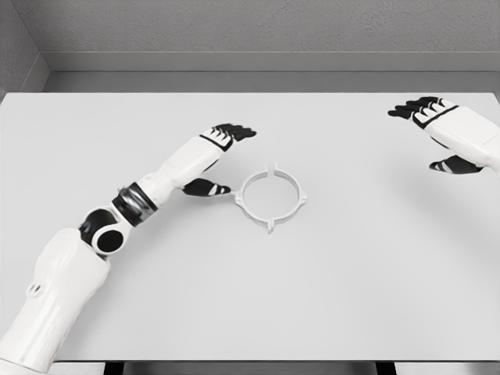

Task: Assemble PVC drainage pipe clamps

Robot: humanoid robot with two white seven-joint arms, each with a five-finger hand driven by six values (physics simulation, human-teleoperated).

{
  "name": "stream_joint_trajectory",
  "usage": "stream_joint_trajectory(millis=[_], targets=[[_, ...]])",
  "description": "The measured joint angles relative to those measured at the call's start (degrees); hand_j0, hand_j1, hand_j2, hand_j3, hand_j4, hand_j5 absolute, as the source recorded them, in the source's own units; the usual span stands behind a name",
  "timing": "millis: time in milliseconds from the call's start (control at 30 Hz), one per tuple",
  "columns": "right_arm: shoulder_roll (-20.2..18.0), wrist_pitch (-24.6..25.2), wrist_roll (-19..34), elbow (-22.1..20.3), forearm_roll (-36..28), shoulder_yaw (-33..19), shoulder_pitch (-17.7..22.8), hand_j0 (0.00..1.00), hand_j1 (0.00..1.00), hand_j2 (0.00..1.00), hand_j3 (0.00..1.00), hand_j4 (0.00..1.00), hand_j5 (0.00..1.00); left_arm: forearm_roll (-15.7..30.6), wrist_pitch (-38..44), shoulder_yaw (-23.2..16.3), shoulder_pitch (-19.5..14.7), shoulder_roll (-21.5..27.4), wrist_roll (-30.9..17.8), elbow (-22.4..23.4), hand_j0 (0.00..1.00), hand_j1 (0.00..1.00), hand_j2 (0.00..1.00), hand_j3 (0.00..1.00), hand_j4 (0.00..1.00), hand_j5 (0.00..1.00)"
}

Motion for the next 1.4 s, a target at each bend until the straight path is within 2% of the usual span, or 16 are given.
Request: stream_joint_trajectory(millis=[133, 233, 367, 433, 533, 633, 800, 1400], targets=[[1.7, 0.0, 0.0, -0.2, 0.0, 1.6, -0.2, 1.0, 1.0, 1.0, 1.0, 1.0, 1.0, 0.2, 0.0, 0.0, 0.5, 1.7, 0.0, -1.9, 1.0, 1.0, 1.0, 1.0, 1.0, 1.0], [4.7, 0.0, 0.0, -0.5, 0.0, 4.7, -0.7, 1.0, 1.0, 1.0, 1.0, 1.0, 1.0, 1.7, 0.0, 0.7, 0.0, 4.9, 0.0, -2.4, 1.0, 1.0, 1.0, 1.0, 1.0, 1.0], [8.9, 0.0, 0.0, -0.6, 0.0, 8.1, -1.8, 1.0, 1.0, 1.0, 1.0, 1.0, 1.0, 3.2, 0.0, 4.7, 0.0, 10.7, 0.0, -2.4, 1.0, 1.0, 1.0, 1.0, 1.0, 1.0], [10.4, 0.0, 0.0, -0.6, 0.3, 9.7, -4.0, 1.0, 1.0, 1.0, 1.0, 1.0, 1.0, 3.4, 0.0, 6.6, -0.9, 13.9, 0.1, -2.1, 1.0, 1.0, 1.0, 1.0, 1.0, 1.0], [12.6, 0.1, -0.1, 2.9, 1.7, 13.6, -8.1, 1.0, 1.0, 1.0, 1.0, 1.0, 1.0, 3.5, 0.0, 8.0, -1.3, 17.9, 0.1, -1.8, 1.0, 1.0, 1.0, 1.0, 1.0, 1.0], [14.4, 0.0, -0.1, 7.5, 3.2, 16.1, -8.1, 1.0, 1.0, 1.0, 1.0, 1.0, 1.0, 3.5, 0.0, 8.4, -1.3, 20.3, 0.1, -1.5, 1.0, 1.0, 1.0, 1.0, 1.0, 1.0], [15.7, 0.0, -0.2, 10.6, 4.7, 18.3, -8.1, 1.0, 1.0, 1.0, 1.0, 1.0, 1.0, 3.5, 0.0, 8.6, -1.4, 21.5, 0.1, -1.4, 1.0, 1.0, 1.0, 1.0, 1.0, 1.0], [16.7, 0.0, -0.1, 12.8, 5.7, 20.0, -9.1, 1.0, 1.0, 1.0, 1.0, 1.0, 1.0, 3.5, 0.0, 8.5, -1.4, 21.6, -0.1, -1.4, 1.0, 1.0, 1.0, 1.0, 1.0, 1.0]])
